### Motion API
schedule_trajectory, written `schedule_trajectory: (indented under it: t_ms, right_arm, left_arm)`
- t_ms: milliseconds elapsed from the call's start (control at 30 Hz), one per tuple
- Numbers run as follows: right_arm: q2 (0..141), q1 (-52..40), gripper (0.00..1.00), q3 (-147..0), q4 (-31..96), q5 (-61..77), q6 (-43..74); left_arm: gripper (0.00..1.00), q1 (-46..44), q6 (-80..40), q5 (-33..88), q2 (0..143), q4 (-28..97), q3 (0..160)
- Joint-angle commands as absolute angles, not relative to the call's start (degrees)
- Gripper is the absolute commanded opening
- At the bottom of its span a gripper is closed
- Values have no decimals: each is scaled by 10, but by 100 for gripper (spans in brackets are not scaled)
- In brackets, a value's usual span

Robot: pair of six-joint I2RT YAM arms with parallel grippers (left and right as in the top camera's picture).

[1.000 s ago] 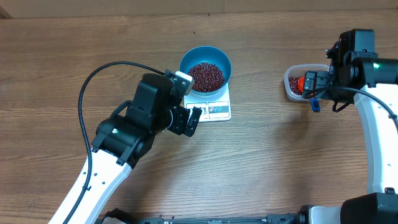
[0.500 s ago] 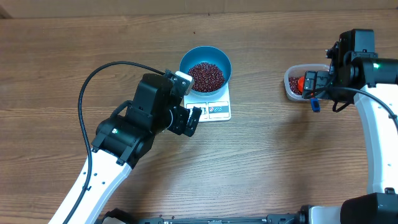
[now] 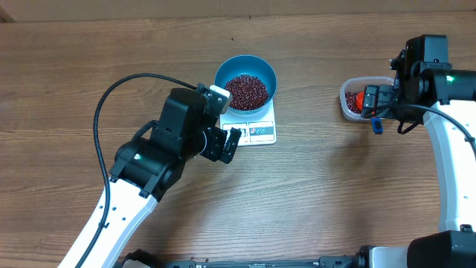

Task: Scoop item into bowl and weigh 150g on scale
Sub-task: 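Open the right gripper and release the scoop handle in the tub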

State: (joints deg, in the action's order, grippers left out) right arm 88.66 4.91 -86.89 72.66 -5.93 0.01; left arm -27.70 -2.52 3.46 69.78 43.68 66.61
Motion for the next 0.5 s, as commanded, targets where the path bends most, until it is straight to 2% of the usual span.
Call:
schedule_trajectory:
  t_ms: [0, 467]
  right_arm:
    - [876, 53, 100, -885, 723, -57, 4]
    - [876, 53, 100, -885, 723, -57, 4]
  left_arm:
    - [100, -274, -13, 39, 701, 435, 660]
    - [99, -274, -13, 39, 701, 435, 660]
